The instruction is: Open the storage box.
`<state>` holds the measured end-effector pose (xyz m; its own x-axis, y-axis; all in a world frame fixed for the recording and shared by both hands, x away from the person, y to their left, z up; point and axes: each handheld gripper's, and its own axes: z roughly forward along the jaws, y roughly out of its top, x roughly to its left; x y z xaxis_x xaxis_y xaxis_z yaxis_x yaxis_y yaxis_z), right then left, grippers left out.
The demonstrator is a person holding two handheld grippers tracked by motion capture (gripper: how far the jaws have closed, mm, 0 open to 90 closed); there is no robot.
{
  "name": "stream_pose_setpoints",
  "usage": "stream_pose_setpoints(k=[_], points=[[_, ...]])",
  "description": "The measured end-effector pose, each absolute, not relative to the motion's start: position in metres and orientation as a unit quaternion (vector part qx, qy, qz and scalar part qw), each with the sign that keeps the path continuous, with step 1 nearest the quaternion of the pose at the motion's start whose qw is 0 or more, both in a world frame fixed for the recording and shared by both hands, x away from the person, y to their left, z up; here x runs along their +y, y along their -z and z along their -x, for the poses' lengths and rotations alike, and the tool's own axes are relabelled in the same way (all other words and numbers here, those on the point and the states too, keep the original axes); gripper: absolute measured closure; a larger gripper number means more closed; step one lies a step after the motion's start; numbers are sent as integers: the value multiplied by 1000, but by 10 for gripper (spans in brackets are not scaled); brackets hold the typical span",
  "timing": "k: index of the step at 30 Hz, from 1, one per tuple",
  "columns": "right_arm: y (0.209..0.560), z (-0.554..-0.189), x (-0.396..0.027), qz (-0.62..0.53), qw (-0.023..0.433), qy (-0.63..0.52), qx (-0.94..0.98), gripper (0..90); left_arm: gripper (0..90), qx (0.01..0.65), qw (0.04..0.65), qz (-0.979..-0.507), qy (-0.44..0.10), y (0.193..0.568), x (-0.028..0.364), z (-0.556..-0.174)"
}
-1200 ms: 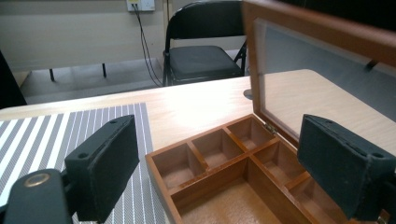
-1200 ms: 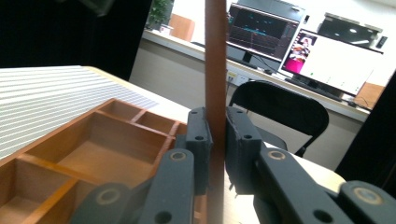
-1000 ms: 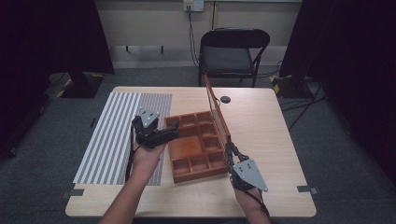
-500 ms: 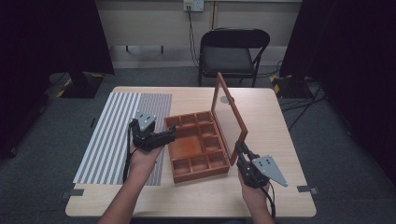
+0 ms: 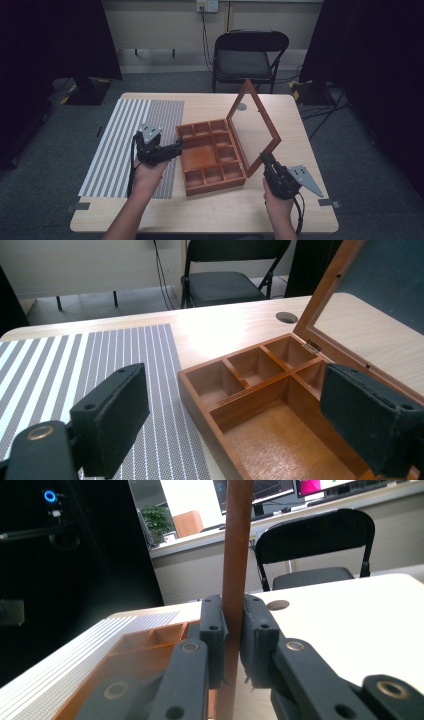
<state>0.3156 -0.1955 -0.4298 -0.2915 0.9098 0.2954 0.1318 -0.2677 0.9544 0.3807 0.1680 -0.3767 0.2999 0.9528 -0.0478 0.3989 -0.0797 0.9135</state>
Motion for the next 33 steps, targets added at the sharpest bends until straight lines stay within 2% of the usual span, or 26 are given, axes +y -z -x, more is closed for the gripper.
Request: stream_pose_setpoints(k=[33], points=[[479, -328, -252, -618, 164, -668, 380, 780, 119, 532, 429, -669, -291, 415, 199, -369]])
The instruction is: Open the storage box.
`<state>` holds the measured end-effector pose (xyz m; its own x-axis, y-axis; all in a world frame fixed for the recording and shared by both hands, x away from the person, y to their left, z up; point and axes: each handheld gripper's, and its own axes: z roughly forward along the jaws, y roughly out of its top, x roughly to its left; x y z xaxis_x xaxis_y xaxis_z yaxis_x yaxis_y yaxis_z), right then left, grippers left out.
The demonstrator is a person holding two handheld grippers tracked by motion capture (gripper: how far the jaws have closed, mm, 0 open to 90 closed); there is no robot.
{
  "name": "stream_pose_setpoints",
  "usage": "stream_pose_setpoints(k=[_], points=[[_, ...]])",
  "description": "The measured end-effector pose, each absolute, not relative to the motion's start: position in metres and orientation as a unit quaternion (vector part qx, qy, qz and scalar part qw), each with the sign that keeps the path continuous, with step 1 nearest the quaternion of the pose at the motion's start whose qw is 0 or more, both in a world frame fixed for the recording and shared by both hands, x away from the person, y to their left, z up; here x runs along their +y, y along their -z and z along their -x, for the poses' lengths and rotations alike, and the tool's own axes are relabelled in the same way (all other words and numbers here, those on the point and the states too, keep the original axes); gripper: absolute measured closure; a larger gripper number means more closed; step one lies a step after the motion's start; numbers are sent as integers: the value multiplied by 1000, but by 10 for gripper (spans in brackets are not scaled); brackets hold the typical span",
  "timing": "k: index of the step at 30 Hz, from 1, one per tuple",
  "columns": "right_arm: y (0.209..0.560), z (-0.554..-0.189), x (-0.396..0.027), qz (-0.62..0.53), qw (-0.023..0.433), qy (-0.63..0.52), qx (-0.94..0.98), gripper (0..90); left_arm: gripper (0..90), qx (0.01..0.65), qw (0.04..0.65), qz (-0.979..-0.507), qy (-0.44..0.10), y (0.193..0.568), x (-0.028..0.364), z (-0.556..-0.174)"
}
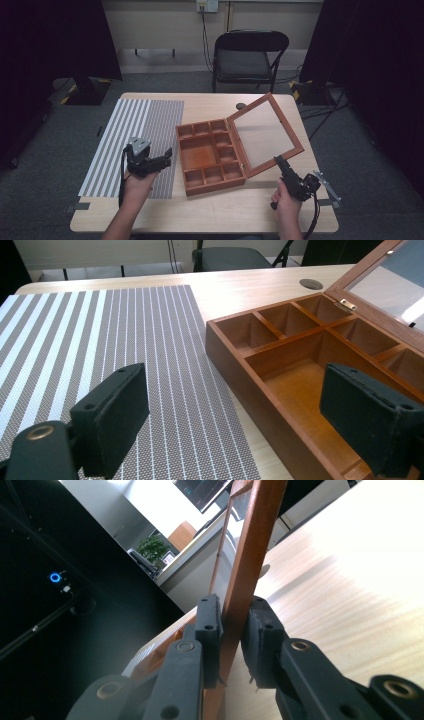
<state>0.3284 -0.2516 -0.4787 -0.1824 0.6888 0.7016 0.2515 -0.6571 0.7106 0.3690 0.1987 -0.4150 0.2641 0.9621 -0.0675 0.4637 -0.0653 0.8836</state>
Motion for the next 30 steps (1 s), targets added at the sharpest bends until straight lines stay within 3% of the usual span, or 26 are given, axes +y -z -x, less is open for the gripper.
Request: stream_pose_setpoints(k=[30], points=[[520, -329, -264, -725, 33, -637, 260, 722, 119, 537, 429, -668, -286, 425, 203, -365]])
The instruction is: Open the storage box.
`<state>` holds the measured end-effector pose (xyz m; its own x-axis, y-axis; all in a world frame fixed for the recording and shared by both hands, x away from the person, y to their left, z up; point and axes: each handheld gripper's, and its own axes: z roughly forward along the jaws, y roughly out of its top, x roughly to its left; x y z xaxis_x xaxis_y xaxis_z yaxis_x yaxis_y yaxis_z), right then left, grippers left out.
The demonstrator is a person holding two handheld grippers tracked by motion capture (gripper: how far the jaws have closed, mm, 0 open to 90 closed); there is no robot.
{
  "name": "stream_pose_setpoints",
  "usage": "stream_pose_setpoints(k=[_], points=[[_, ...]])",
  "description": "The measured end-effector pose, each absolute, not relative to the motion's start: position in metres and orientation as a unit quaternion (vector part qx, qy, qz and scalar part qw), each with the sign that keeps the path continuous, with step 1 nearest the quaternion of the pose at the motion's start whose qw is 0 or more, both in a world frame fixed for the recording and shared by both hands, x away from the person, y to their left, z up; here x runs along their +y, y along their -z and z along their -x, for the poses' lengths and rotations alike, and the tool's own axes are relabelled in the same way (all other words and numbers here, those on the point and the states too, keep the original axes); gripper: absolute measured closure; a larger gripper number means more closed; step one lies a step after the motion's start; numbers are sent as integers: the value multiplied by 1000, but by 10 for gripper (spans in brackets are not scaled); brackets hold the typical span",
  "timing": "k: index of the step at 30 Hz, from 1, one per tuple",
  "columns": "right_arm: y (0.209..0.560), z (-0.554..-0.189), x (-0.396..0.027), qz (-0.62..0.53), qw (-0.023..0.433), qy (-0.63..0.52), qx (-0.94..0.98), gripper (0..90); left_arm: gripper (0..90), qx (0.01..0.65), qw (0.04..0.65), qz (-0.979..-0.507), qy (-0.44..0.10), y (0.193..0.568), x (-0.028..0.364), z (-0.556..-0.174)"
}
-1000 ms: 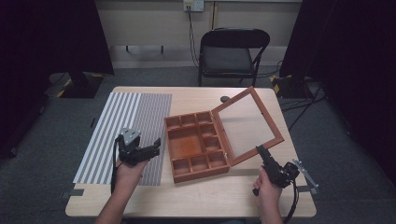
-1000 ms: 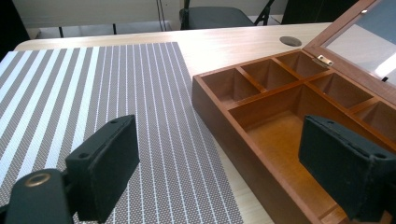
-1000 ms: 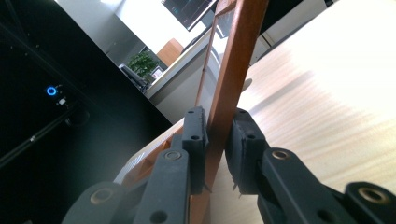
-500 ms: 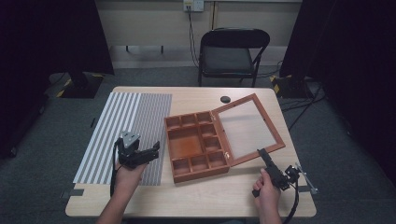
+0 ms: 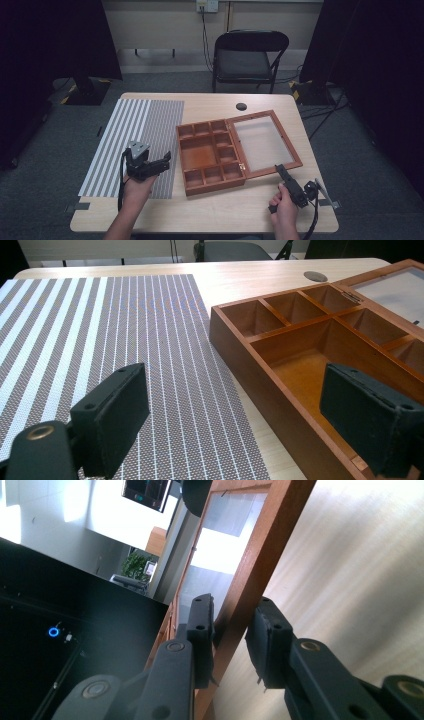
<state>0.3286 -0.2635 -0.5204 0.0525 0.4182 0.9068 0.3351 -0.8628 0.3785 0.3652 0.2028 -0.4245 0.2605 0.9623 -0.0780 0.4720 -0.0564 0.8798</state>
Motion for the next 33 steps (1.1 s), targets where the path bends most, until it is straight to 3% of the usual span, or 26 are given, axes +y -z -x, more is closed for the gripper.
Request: stream_pose_setpoints(k=[23, 33], points=[[525, -327, -263, -767, 18, -578, 280, 633, 119, 539, 439, -659, -288, 424, 204, -364], [520, -322, -263, -767, 39, -562, 308, 573, 119, 542, 441, -656, -285, 428, 205, -364]])
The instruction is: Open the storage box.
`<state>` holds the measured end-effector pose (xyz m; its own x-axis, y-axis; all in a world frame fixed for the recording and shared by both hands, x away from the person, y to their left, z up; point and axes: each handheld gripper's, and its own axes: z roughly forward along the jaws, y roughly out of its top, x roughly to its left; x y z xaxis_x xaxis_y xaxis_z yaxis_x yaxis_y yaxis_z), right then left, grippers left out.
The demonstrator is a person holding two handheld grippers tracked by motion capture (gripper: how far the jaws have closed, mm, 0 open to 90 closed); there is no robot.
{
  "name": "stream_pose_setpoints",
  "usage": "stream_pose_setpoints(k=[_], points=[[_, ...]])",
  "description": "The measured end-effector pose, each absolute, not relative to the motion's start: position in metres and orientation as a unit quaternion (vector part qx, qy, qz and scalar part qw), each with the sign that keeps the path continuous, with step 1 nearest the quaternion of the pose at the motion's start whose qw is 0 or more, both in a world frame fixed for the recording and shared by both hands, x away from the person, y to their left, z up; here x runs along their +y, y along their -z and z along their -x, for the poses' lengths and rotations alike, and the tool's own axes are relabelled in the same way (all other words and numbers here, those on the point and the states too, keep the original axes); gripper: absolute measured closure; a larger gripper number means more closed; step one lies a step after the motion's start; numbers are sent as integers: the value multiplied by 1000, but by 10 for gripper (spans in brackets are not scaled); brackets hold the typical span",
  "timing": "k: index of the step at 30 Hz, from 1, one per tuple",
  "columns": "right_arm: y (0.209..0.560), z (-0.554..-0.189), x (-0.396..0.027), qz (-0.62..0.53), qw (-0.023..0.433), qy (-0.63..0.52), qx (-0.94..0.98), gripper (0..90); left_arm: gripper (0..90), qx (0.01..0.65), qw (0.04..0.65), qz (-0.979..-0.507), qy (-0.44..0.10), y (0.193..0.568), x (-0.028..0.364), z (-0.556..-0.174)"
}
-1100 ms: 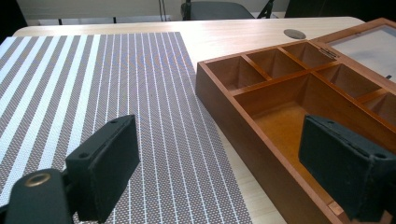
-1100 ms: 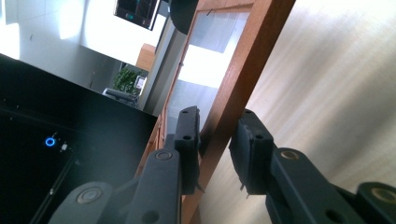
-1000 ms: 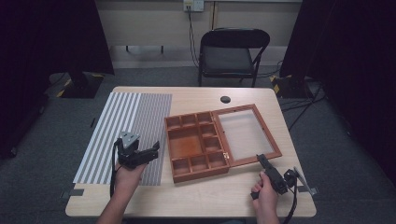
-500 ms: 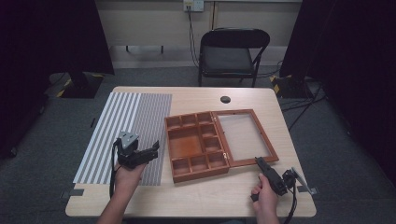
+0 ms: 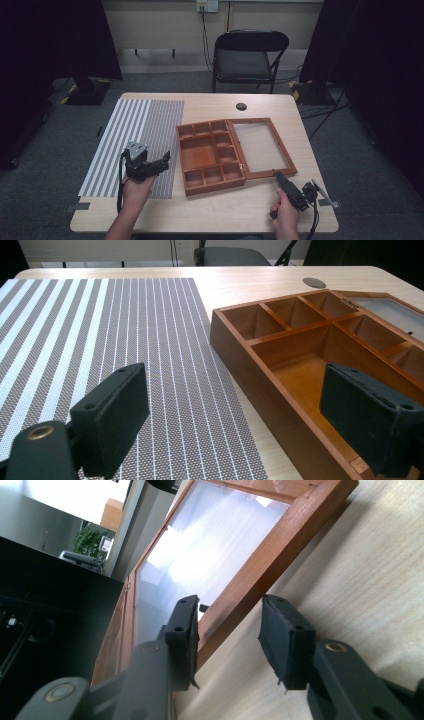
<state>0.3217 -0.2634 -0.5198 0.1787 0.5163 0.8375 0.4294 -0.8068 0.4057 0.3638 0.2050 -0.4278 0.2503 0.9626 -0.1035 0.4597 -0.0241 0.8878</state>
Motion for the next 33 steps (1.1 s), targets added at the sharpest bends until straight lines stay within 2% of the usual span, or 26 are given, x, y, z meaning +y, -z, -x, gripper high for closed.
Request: stream_pose_setpoints(k=[5, 8, 11, 12, 19, 33], points=[[515, -318, -267, -760, 63, -558, 328, 466, 102, 544, 438, -657, -284, 430, 207, -363], [512, -315, -267, -758, 68, -555, 336, 356, 85, 544, 438, -657, -282, 431, 208, -363], [509, -314, -267, -741, 83, -560, 361, 192, 77, 545, 439, -657, -280, 432, 209, -362], [508, -313, -266, -742, 86, -558, 362, 176, 71, 545, 437, -657, -282, 432, 209, -362], [501, -313, -271, -753, 107, -524, 384, 168, 32, 546, 430, -662, -281, 437, 214, -358], [483, -310, -276, -724, 204, -439, 491, 161, 18, 548, 412, -674, -277, 451, 224, -350]])
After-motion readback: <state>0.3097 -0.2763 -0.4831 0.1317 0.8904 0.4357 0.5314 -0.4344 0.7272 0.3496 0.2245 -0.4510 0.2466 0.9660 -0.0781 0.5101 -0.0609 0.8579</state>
